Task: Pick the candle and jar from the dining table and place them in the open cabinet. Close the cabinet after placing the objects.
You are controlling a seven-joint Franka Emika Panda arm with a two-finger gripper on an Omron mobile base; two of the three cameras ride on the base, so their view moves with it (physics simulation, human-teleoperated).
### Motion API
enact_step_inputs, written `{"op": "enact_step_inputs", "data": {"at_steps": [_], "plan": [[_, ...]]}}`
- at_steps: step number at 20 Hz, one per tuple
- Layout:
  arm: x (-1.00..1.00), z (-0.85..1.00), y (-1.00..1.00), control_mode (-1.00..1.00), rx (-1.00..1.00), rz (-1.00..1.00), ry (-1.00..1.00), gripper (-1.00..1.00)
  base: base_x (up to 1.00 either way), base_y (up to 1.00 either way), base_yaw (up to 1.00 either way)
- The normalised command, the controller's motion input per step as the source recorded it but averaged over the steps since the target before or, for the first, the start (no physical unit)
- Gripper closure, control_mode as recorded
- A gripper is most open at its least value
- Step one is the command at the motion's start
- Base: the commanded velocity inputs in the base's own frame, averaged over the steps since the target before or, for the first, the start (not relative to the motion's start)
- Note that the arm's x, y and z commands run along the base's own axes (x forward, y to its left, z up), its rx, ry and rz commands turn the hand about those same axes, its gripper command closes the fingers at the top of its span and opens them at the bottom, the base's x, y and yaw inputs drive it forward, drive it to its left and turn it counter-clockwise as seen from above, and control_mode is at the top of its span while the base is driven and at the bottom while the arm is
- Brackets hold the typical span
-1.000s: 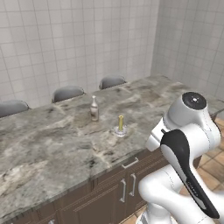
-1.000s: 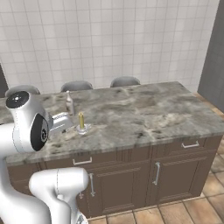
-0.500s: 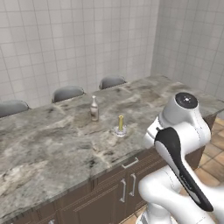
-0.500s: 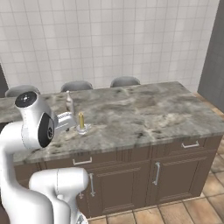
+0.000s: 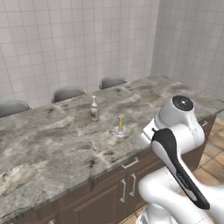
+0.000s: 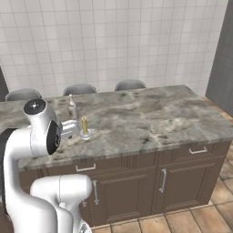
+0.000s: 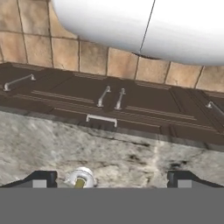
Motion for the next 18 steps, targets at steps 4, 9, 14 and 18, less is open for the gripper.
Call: {"op": "enact_step_inputs", "data": {"at_steps": [4,9,14,18], "plan": [[0.15,-0.01,0.08,-1.0,0.02,-0.07,0.0,-1.0,0.0,0.0,0.0],[0.04,0.0,0.0,-1.0,0.0,-0.12,0.0,-1.0,0.0,0.0,0.0],[0.12,0.0,0.0,-1.0,0.0,-0.15,0.0,-1.0,0.0,0.0,0.0],[0.33,0.0,0.0,-1.0,0.05,-0.05,0.0,-1.0,0.0,0.0,0.0]]}}
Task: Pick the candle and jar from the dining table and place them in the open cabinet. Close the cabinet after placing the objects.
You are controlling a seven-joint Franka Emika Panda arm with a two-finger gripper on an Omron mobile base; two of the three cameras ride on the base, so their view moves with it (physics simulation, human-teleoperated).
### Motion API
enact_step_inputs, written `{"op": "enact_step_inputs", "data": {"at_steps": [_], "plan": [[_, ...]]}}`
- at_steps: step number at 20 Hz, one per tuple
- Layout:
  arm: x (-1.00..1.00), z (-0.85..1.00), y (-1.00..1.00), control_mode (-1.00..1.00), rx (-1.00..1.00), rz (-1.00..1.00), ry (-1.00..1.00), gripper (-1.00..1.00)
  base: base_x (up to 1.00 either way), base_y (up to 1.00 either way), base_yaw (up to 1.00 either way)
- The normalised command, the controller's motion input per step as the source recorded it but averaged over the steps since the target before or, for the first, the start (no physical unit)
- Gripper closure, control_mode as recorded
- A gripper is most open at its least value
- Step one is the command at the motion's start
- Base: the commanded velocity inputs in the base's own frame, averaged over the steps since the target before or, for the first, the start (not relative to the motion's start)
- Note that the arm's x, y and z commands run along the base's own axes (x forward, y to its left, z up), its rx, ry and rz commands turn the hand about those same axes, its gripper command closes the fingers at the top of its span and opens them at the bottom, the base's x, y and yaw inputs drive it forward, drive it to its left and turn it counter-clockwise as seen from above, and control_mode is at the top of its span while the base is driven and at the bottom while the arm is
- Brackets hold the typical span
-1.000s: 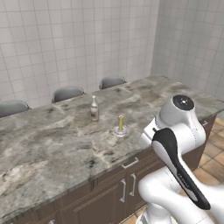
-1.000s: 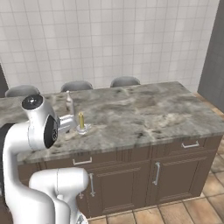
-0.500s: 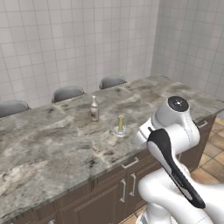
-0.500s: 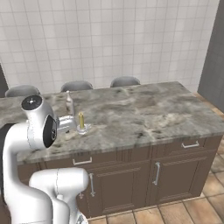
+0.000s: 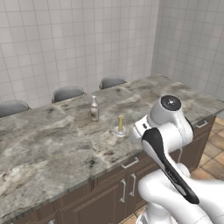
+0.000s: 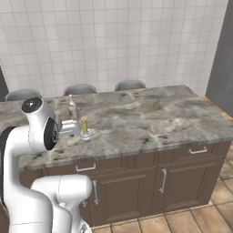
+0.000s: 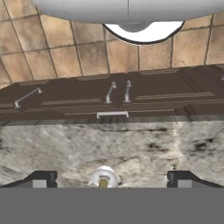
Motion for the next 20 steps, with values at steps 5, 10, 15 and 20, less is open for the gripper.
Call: {"op": "enact_step_inputs", "data": {"at_steps": [5,10,15,20], "plan": [[0.36,-0.03,0.0,-1.0,0.09,0.0,0.0,-1.0,0.0,0.0,0.0],[0.26,-0.28,0.0,-1.0,0.07,0.0,0.0,-1.0,0.0,0.0,0.0],[0.18,-0.37,0.0,-1.0,0.01,0.0,0.0,-1.0,0.0,0.0,0.0],[0.16,-0.07,0.02,-1.0,0.0,0.0,-0.01,-1.0,0.0,0.0,0.0]]}}
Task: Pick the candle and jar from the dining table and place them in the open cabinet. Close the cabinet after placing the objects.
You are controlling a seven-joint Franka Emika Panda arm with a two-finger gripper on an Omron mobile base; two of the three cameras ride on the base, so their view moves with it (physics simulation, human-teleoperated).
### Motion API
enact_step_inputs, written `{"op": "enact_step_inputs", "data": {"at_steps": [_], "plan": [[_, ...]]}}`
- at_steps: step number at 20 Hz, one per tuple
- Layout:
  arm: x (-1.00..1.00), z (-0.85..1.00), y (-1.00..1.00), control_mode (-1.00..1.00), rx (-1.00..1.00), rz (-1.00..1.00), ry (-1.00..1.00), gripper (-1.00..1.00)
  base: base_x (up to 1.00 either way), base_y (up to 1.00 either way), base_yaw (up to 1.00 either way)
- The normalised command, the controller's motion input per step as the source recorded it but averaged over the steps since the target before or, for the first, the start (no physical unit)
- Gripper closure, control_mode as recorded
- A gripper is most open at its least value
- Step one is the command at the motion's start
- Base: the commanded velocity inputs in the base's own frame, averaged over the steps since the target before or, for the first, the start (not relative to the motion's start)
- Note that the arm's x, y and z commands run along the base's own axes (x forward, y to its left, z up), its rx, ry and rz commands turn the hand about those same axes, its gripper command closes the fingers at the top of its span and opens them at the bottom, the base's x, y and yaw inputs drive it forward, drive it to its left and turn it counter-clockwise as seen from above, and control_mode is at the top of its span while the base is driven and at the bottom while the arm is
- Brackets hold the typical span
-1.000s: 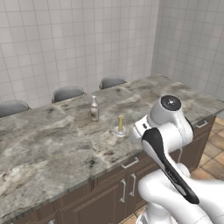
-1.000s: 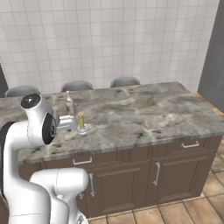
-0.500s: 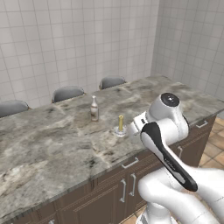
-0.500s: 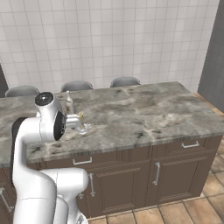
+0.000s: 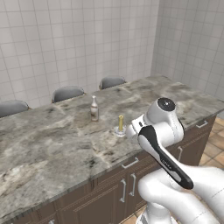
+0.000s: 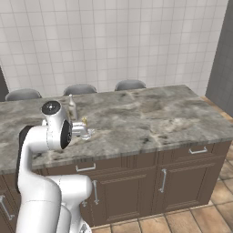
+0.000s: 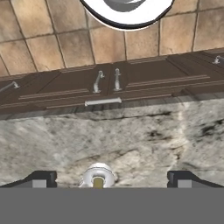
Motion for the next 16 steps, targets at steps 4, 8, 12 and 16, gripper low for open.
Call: {"op": "enact_step_inputs", "data": {"at_steps": [4,8,12,16], "plan": [[0.2,0.0,0.06,-1.0,0.0,0.0,-0.01,-1.0,0.0,0.0,0.0],[0.2,0.0,0.08,-1.0,0.0,0.0,-0.01,-1.0,0.0,0.0,0.0],[0.18,0.0,0.06,-1.0,0.0,0.0,-0.02,-1.0,0.0,0.0,0.0],[0.09,0.0,0.0,-1.0,0.0,0.0,-0.08,-1.0,0.0,0.0,0.0]]}}
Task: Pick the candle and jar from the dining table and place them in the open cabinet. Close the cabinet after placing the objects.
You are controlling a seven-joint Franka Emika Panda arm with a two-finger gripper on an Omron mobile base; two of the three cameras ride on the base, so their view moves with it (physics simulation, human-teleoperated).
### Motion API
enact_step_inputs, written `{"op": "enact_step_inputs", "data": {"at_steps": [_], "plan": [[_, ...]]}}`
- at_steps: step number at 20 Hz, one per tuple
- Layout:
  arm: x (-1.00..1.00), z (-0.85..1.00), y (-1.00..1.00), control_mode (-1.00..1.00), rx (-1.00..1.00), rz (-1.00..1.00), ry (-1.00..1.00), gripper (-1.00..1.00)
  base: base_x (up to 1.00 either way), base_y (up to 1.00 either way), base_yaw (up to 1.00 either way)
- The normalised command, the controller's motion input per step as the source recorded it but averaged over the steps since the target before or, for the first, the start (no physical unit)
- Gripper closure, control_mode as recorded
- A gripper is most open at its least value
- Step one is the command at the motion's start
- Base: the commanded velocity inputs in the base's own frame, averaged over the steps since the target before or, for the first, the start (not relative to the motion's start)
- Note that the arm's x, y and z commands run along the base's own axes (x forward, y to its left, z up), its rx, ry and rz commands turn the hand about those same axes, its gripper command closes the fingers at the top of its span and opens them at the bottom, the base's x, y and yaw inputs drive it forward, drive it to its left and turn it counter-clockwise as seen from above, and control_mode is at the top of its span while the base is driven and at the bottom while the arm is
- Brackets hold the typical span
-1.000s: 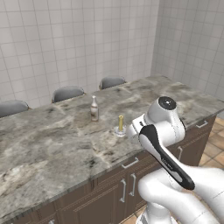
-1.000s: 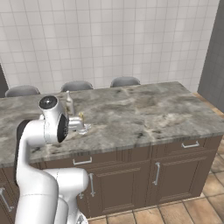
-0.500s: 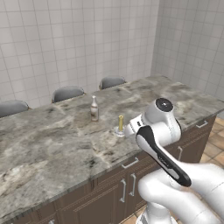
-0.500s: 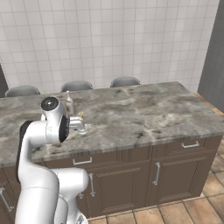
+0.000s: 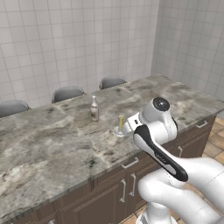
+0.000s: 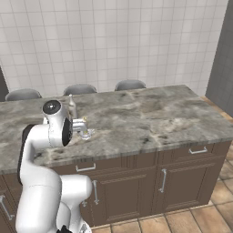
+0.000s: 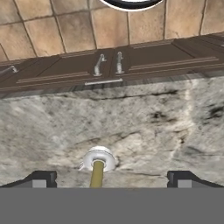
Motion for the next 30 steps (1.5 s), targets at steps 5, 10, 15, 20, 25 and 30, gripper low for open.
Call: {"op": "enact_step_inputs", "data": {"at_steps": [5,10,15,20,25,30], "plan": [[0.06,-0.07,0.0,-1.0,0.0,0.0,-0.09,-1.0,0.0,0.0,0.0],[0.1,-0.17,0.0,-1.0,0.0,0.0,-0.04,-1.0,0.0,0.0,0.0],[0.23,-0.21,0.0,-1.0,0.0,0.0,0.0,-1.0,0.0,0.0,0.0],[0.31,-0.11,0.0,-1.0,0.01,0.0,0.0,-1.0,0.0,0.0,0.0],[0.37,-0.1,0.0,-1.0,0.02,0.0,0.0,-1.0,0.0,0.0,0.0],[0.28,-0.18,0.07,-1.0,0.01,0.0,0.02,-1.0,0.0,0.0,0.0]]}}
